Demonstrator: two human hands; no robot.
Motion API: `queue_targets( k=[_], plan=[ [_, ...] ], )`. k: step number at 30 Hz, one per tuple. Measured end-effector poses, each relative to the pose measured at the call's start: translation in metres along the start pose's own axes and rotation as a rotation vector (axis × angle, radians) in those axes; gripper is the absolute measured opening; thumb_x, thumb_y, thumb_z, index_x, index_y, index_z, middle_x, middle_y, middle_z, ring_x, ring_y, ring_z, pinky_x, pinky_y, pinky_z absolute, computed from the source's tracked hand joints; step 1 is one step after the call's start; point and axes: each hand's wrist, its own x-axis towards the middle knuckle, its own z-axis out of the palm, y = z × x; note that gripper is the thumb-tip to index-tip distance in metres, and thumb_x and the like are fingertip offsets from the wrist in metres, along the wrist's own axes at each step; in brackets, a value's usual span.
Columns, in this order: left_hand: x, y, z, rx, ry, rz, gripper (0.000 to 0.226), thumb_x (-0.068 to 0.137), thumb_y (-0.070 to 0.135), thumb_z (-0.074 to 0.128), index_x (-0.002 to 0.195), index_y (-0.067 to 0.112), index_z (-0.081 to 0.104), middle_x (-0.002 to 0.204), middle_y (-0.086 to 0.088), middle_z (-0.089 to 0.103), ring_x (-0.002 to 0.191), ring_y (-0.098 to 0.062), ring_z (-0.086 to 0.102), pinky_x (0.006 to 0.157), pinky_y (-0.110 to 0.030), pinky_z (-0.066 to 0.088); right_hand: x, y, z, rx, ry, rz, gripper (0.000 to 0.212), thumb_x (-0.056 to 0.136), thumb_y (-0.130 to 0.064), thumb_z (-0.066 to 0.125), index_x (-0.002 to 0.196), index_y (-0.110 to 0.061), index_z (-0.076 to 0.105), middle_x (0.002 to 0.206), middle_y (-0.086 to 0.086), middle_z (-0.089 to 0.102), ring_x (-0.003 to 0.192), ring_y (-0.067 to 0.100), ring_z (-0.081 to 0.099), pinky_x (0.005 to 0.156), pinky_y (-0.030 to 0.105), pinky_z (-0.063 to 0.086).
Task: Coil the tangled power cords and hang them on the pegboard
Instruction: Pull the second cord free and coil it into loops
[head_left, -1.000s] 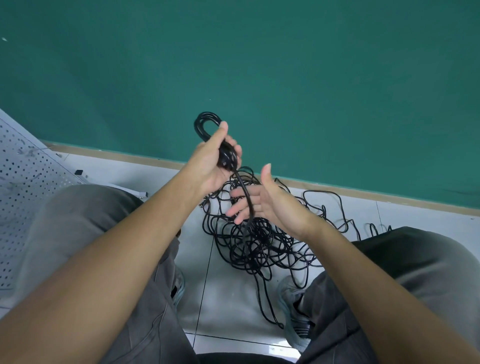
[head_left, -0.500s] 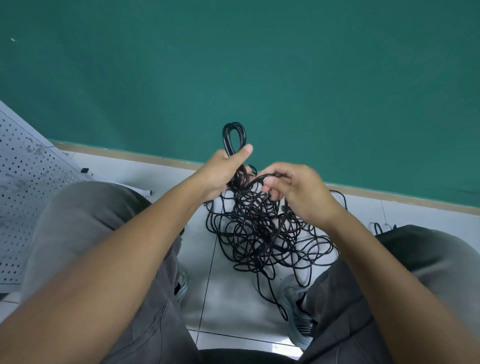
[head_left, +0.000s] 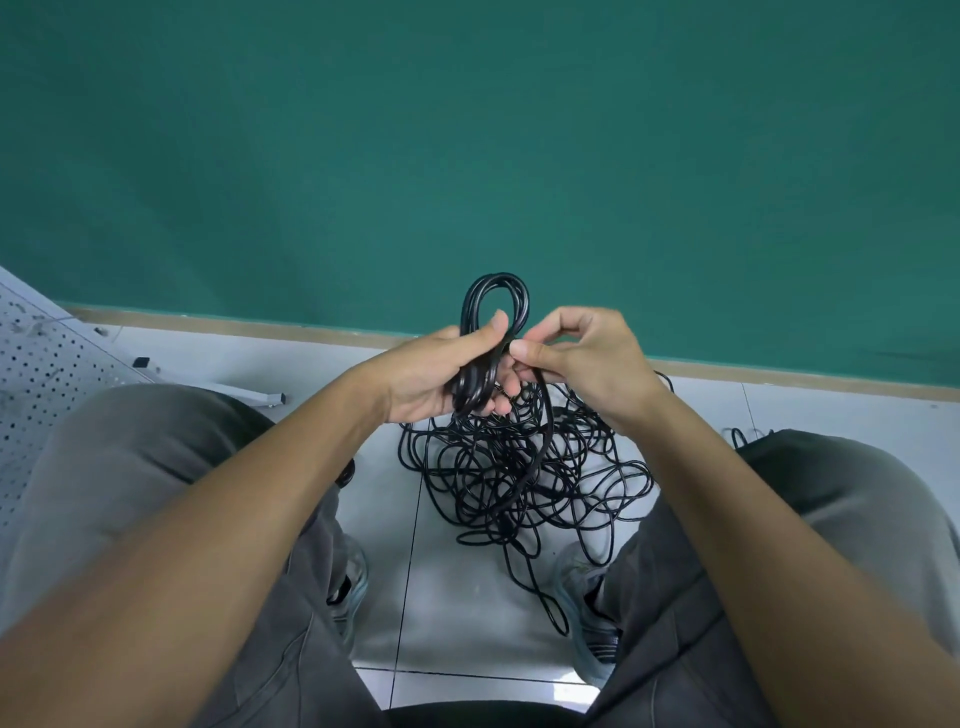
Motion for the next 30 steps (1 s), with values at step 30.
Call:
queue_targets(
  k=[30],
  plan=[
    [0.009, -0.004, -0.018, -0.13, 0.339, 0.055, 0.022, 0.096, 0.031, 0.071, 0.101, 0.01, 0.072, 0.085, -0.005, 0.077, 0.071, -0.015, 0.072, 0.066, -0.022, 0.058, 0.004, 0.017, 0.014, 0.013, 0.124, -0.077, 0.017, 0.099, -0.004, 0.063, 0.102, -0.016, 0.075, 0.103, 0.005, 0.065, 0.097, 0.028, 0.073, 0.076, 0.031, 0.063]
  ],
)
